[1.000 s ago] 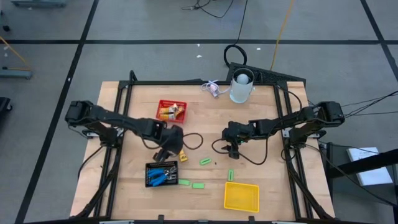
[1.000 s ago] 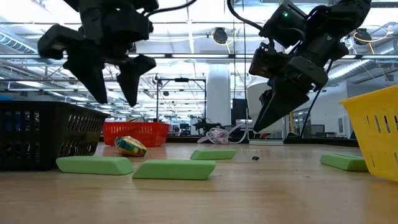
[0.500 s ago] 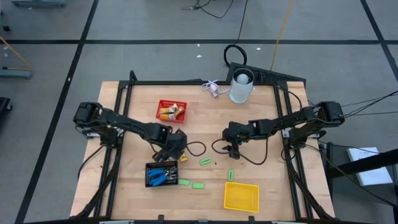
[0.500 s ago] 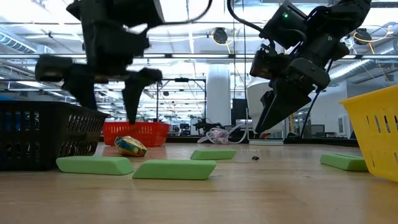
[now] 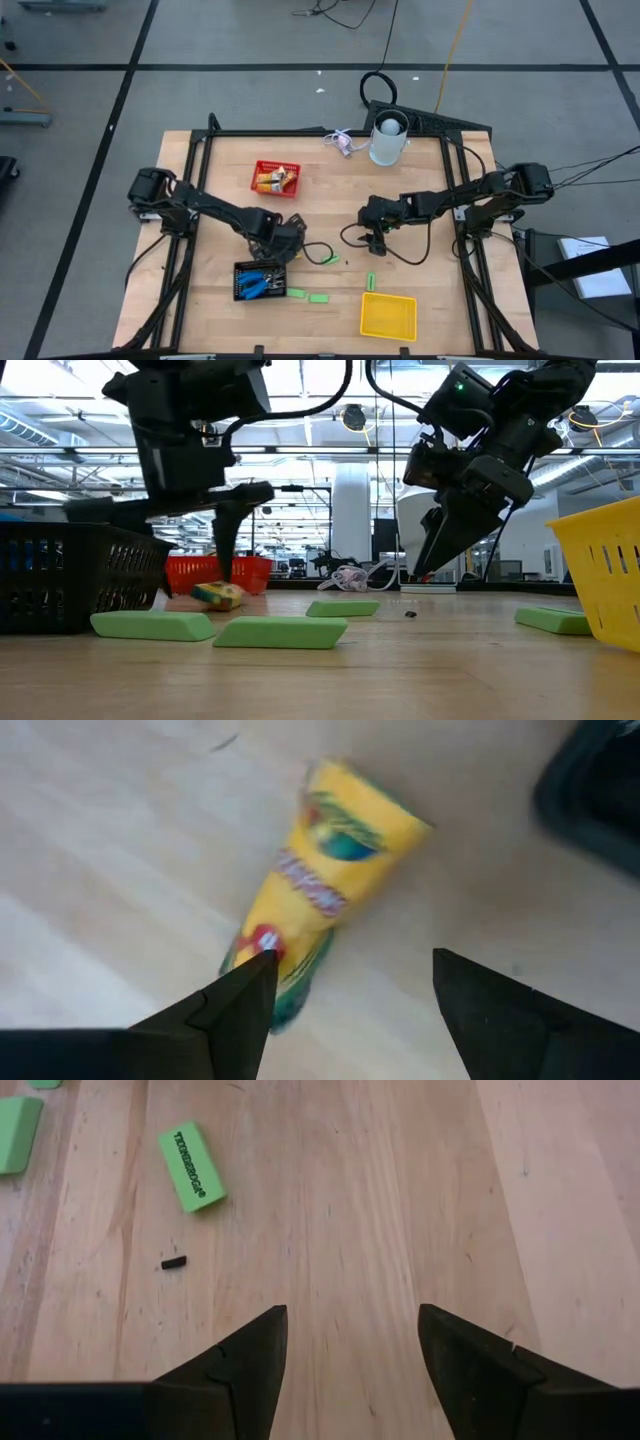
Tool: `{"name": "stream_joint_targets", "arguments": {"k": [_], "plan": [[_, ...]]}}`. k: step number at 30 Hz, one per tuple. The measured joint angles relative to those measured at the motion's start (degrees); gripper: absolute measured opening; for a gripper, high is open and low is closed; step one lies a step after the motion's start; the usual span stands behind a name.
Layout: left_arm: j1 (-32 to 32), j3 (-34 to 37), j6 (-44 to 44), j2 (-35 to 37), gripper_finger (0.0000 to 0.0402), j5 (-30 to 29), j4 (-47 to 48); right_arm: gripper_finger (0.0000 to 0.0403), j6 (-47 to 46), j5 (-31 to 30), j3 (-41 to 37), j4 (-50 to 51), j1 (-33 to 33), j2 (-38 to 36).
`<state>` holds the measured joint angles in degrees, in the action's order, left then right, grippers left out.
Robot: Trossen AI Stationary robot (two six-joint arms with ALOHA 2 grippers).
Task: Pick & Place School Supplies
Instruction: Put the crayon box into the red bin
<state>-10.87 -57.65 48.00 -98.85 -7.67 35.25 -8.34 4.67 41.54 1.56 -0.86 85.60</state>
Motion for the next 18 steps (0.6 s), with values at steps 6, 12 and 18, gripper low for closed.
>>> {"name": "stream_joint_targets", "arguments": {"k": [6, 12, 18], "plan": [[-1.61, 0.02, 4.19, 0.11, 0.0271, -2.95, -0.06, 0.0216, -0.44, -0.02, 0.0, 0.2, 0.01, 0.0], [-2.93, 0.02, 11.6, 0.11, 0.0271, -6.95, -0.9, 0.0215, -0.46, -0.04, 0.0, 0.27, 0.01, 0.0], [-0.92, 0.04, 1.12, 0.11, 0.0271, -2.89, -7.54, 0.0216, -1.29, -0.02, 0.0, 0.25, 0.0, 0.0]]}}
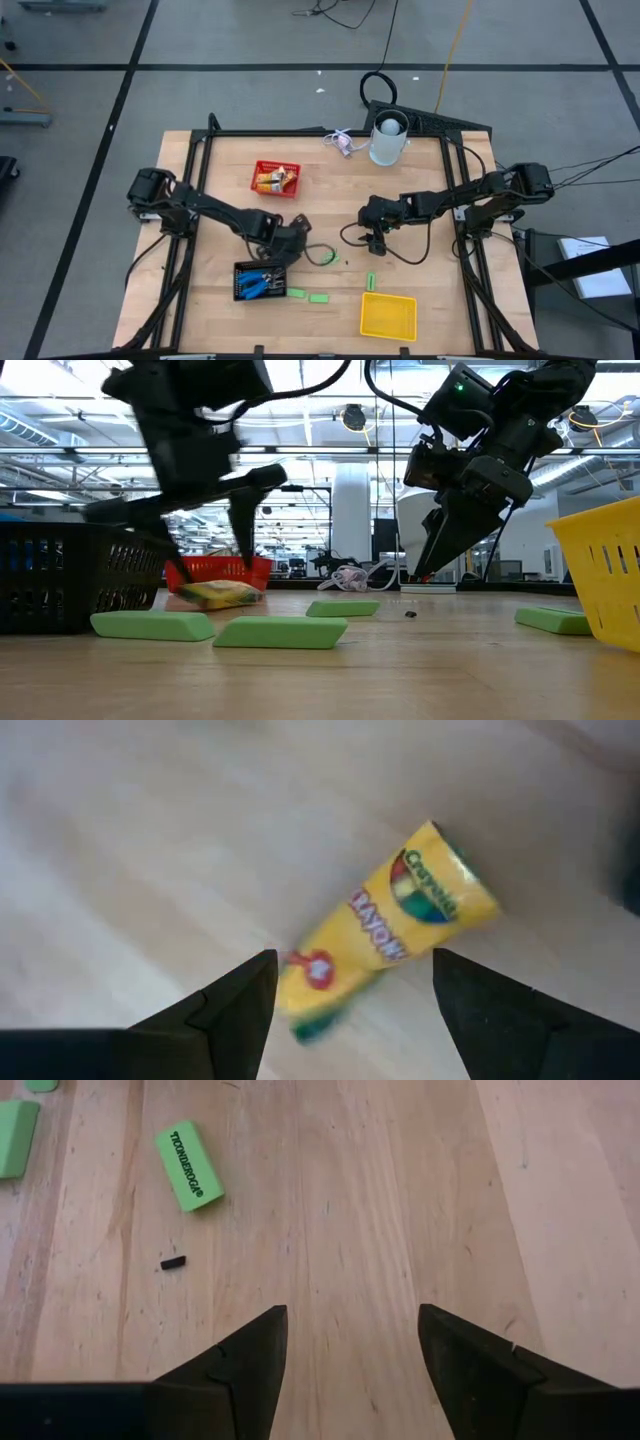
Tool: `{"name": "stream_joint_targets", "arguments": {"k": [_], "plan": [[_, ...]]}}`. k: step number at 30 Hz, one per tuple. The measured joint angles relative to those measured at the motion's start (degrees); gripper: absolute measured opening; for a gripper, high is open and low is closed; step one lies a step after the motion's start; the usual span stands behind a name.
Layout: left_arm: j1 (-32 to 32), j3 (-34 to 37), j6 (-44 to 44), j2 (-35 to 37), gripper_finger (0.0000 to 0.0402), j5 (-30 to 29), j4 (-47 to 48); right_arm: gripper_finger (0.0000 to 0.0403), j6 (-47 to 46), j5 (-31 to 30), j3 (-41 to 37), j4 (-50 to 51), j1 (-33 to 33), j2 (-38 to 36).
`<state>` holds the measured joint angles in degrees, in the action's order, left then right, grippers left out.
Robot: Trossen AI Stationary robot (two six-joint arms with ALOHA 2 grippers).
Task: Pick & Place School Supplies
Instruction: Put the crayon box into the red bin
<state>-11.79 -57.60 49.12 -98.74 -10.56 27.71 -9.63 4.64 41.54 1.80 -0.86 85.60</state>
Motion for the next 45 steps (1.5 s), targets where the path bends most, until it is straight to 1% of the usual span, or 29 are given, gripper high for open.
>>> {"name": "stream_joint_targets", "arguments": {"k": [3, 7, 10, 12, 15, 20, 24, 27, 32, 36, 38, 40, 43, 45], "plan": [[0.77, 0.0, -10.93, 0.02, 0.0271, -0.27, -3.1, 0.0215, 0.0, 0.06, 0.0, 0.02, 0.02, 0.0], [0.96, 0.0, -23.55, 0.2, 0.0271, -0.36, -3.21, 0.0213, -0.2, 0.09, 0.0, 0.21, 0.0, 0.0], [0.72, 0.0, -30.05, 0.33, 0.0271, 3.22, -2.52, 0.0213, -0.2, 0.11, 0.0, 0.33, 0.0, 0.0], [0.06, 0.0, -31.91, 0.33, 0.0271, 5.78, -2.02, 0.0212, -0.2, 0.11, 0.0, 0.35, 0.0, 0.0], [-1.15, 0.0, -31.84, 0.33, 0.0271, 8.62, -2.06, 0.0212, -0.2, 0.11, 0.0, 0.29, 0.0, 0.0], [-1.38, 0.0, -31.62, 0.33, 0.0271, 8.21, -3.31, 0.0212, -0.2, 0.13, 0.0, 0.22, 0.02, 0.0], [0.62, 0.0, -32.16, -0.02, 0.0271, 7.45, -4.2, 0.0212, -0.13, 0.13, 0.0, 0.22, 0.01, 0.0], [2.37, 0.0, -34.58, -0.86, 0.0271, 7.7, -4.2, 0.0212, -0.17, 0.15, 0.0, 0.22, 0.0, 0.0], [4.04, 0.0, -36.45, -3.78, 0.0271, 12.43, -4.09, 0.0212, -0.01, 0.2, 0.0, 0.22, 0.01, 0.0], [3.57, -0.3, -37.37, -5.63, 0.027, 13.14, -4.43, 0.0212, 0.0, 0.24, 0.0, 0.25, 0.0, 0.0], [3.45, -0.33, -38.41, -6.01, 0.026, 12.99, -4.41, 0.0212, -0.01, 0.39, 0.0, 0.24, 0.01, 0.0], [3.45, -0.3, -39.33, -6.14, 0.0238, 12.8, -4.26, 0.0212, -0.02, 0.39, 0.0, 0.24, 0.01, 0.0], [3.41, -0.24, -39.69, -6.16, 0.0188, 12.26, -3.79, 0.0212, -0.02, 0.39, 0.0, 0.24, 0.0, 0.0], [3.28, -0.22, -40.3, -6.2, 0.0148, 11.98, -3.51, 0.0212, -0.11, 0.39, 0.0, 0.24, 0.0, 0.0]]}}
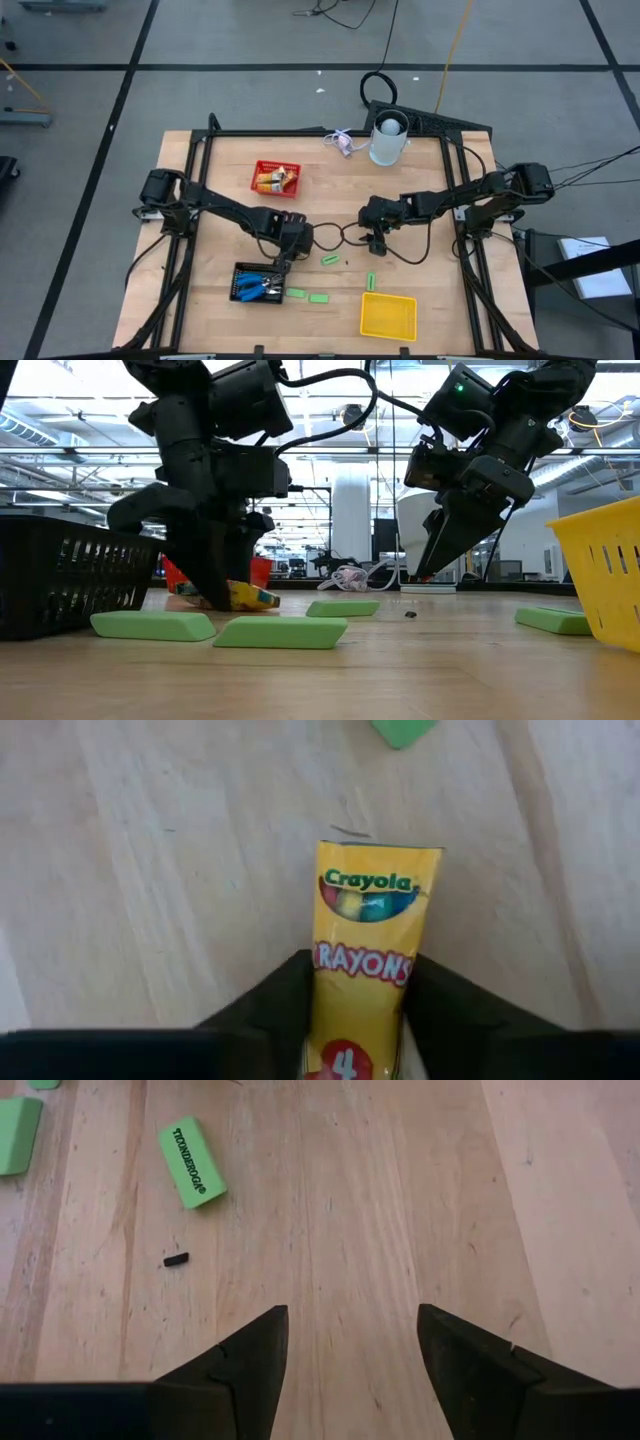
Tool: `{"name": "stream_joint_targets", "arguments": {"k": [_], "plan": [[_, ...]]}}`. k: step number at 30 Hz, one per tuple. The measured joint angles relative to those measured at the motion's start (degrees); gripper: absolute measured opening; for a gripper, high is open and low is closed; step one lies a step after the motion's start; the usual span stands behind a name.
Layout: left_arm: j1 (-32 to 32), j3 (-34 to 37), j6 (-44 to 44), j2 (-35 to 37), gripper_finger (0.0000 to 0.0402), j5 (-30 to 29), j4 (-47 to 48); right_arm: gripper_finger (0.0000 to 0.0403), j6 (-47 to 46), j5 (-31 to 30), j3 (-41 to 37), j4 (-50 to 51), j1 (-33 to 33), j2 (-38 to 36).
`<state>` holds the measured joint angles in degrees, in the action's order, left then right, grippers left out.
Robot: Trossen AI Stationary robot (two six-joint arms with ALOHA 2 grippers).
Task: Pick & Place School Supplies
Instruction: Put the crayon box into the red bin
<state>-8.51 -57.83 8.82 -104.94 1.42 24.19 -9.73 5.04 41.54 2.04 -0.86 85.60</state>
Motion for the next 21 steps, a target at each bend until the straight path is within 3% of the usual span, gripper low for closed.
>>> {"name": "stream_joint_targets", "arguments": {"k": [4, 16, 21], "plan": [[-0.84, 0.03, -0.03, -0.06, 0.0067, -2.9, 0.0, 0.0212, -0.05, 0.0, 0.0, 0.0, 0.0, 0.0], [-0.93, 0.58, 2.12, 5.33, 0.0064, -13.03, -0.48, 0.0212, 0.07, -0.21, -0.04, 0.08, 0.01, 0.0], [0.19, 3.32, 1.76, 9.59, 0.0064, -13.73, -4.08, 0.0212, 1.52, -0.22, -0.09, -1.13, -0.02, 0.02]]}}
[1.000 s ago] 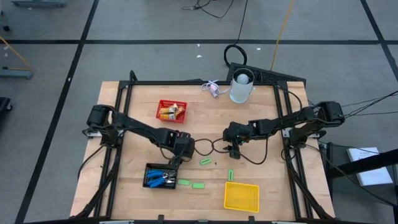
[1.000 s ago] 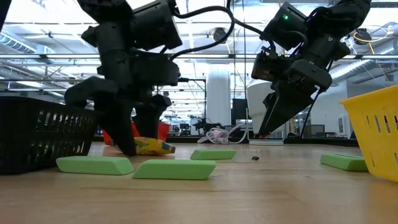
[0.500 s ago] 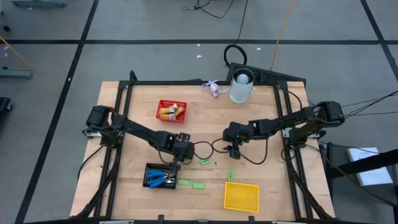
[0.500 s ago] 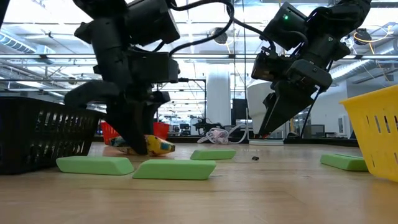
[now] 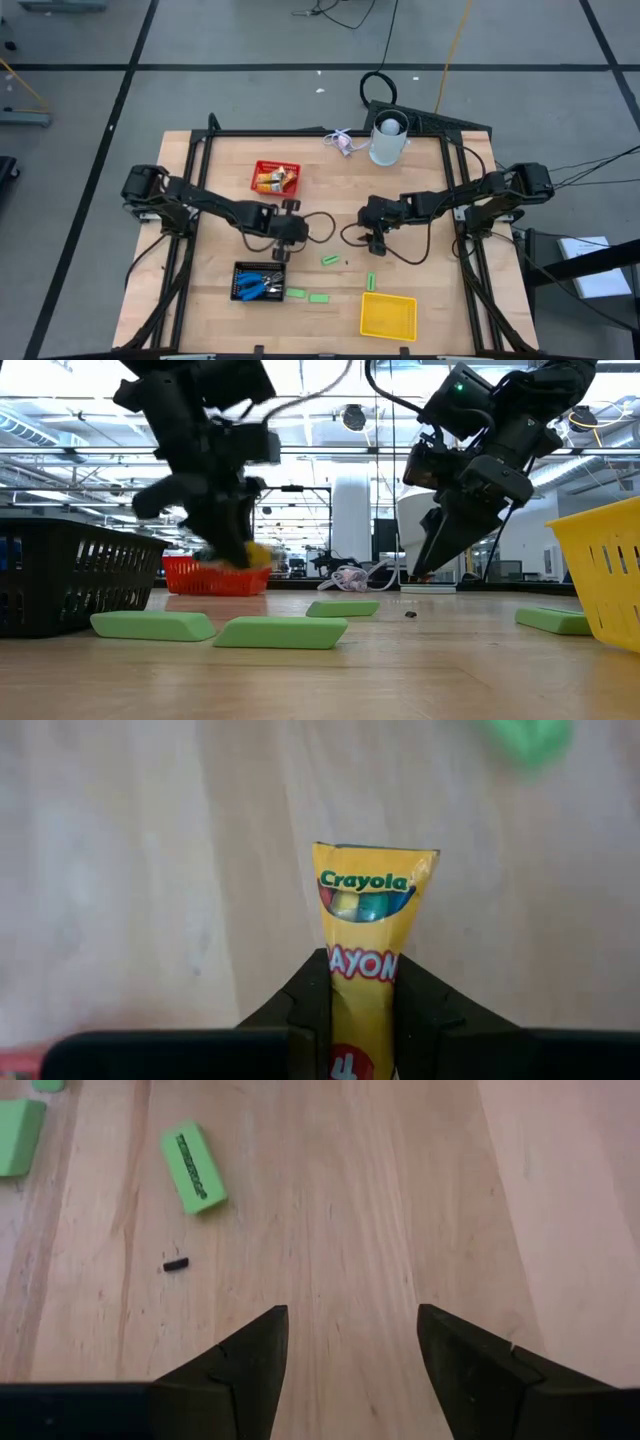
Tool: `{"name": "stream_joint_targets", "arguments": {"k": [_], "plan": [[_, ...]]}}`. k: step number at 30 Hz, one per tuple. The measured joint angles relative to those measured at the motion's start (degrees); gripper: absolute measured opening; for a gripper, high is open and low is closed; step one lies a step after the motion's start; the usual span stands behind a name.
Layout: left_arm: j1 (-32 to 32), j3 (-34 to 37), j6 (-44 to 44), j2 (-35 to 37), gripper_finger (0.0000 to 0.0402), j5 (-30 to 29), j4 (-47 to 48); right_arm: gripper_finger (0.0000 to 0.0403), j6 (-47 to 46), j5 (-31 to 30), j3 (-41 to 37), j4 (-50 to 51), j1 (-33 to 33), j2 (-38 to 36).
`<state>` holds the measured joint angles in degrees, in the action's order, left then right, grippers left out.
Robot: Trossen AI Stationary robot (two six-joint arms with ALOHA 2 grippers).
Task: Pick & Place School Supplies
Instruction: Put the crayon box into the red bin
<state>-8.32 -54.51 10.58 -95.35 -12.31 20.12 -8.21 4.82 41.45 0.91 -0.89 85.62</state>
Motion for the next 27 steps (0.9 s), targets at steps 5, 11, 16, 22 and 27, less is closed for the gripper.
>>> {"name": "stream_joint_targets", "arguments": {"k": [5, 11, 16, 22, 27], "plan": [[0.37, 6.21, -0.26, 4.51, 0.0064, 0.17, -14.41, 0.0212, 2.5, -0.04, -0.74, -8.86, -0.52, 0.02], [0.37, 15.51, -0.38, 8.82, 0.0064, -0.26, -37.65, 0.0212, 5.37, -0.17, -6.43, -33.63, -1.88, 0.01], [1.0, 22.62, -0.52, 10.43, 0.0064, -0.36, -57.51, 0.0212, 8.04, -1.33, -12.39, -54.55, -2.23, 0.02], [3.08, 26.46, -2.31, 8.91, 0.0064, 2.29, -75.8, 0.0212, 10.74, -1.79, -14.36, -72.0, -2.23, 2.75], [3.87, 25.14, -2.37, 4.88, 0.0064, 5.15, -84.15, 0.0212, 12.63, -2.12, -11.86, -78.86, -2.17, 8.46]]}}
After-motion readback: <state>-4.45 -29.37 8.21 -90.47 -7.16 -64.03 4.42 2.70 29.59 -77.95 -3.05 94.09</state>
